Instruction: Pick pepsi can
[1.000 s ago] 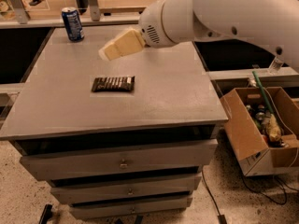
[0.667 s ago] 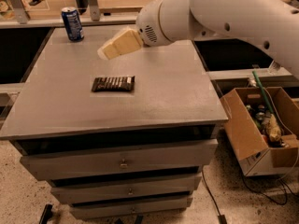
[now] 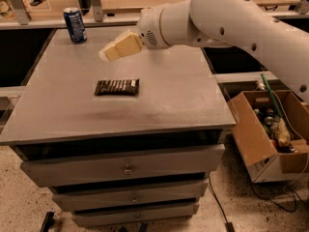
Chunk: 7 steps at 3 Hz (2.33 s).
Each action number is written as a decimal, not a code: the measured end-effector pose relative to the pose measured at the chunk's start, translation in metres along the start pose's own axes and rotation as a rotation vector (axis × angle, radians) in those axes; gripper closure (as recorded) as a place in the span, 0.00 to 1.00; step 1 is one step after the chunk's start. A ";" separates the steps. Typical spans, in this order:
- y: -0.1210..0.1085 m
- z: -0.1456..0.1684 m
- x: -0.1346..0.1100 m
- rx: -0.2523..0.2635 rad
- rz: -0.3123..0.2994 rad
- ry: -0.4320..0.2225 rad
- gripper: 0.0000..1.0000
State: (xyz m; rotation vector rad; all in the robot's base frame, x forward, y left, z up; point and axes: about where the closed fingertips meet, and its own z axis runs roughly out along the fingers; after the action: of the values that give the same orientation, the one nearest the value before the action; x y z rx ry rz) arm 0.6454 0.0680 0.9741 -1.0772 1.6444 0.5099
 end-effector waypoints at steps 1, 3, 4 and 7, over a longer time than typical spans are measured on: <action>-0.011 0.017 0.002 -0.047 0.005 -0.050 0.00; -0.029 0.049 -0.003 -0.084 -0.046 -0.048 0.00; -0.032 0.069 -0.007 -0.082 -0.054 -0.033 0.00; -0.048 0.122 -0.011 0.053 -0.028 -0.006 0.00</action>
Offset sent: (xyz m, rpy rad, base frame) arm 0.0606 0.0172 -0.0106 0.0370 -0.0396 0.1314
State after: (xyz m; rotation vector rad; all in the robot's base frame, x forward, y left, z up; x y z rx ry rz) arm 0.7512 0.1421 0.9495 -1.0579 1.6266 0.4483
